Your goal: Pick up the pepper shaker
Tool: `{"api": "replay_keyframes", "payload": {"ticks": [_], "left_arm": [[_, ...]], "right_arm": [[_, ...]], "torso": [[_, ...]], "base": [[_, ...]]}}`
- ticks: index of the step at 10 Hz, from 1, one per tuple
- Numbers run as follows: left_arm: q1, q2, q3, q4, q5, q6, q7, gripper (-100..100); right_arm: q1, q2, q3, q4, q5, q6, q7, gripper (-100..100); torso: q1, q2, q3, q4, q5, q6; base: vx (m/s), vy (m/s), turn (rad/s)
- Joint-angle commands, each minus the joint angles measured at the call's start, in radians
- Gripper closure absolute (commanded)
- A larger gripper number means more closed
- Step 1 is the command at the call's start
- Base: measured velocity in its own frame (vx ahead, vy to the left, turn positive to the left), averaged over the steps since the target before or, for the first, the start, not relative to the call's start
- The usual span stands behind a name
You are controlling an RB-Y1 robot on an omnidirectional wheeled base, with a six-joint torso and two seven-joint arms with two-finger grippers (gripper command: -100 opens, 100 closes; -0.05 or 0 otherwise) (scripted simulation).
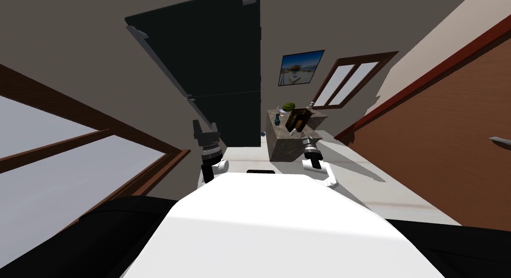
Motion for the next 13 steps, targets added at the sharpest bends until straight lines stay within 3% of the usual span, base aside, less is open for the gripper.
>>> {"api": "replay_keyframes", "payload": {"ticks": [1, 5, 6, 13], "left_arm": [[0.0, 0.0, 0.0, 0.0, 0.0, 0.0, 0.0, 0], [0.0, 0.0, 0.0, 0.0, 0.0, 0.0, 0.0, 0], [0.0, 0.0, 0.0, 0.0, 0.0, 0.0, 0.0, 0], [0.0, 0.0, 0.0, 0.0, 0.0, 0.0, 0.0, 0]], "right_arm": [[0.012, 0.004, -0.018, 0.045, 0.024, -0.016, 0.05, -100], [0.042, 0.007, -0.061, 0.153, 0.076, -0.057, 0.177, -100], [0.042, 0.007, -0.061, 0.153, 0.076, -0.057, 0.183, -100], [0.085, -0.02, -0.117, 0.296, 0.143, -0.122, 0.362, -100]], "torso": [[0.0, 0.0, 0.0, 0.0, 0.0, 0.0], [0.0, -0.003, -0.002, -0.001, 0.0, 0.0], [0.0, -0.004, -0.002, -0.001, 0.0, 0.0], [-0.001, -0.003, -0.002, -0.001, 0.0, 0.0]], "base": [[0.157, 0.029, -0.005], [0.184, 0.034, 0.005], [0.133, 0.008, 0.003], [0.154, 0.011, 0.018]]}}
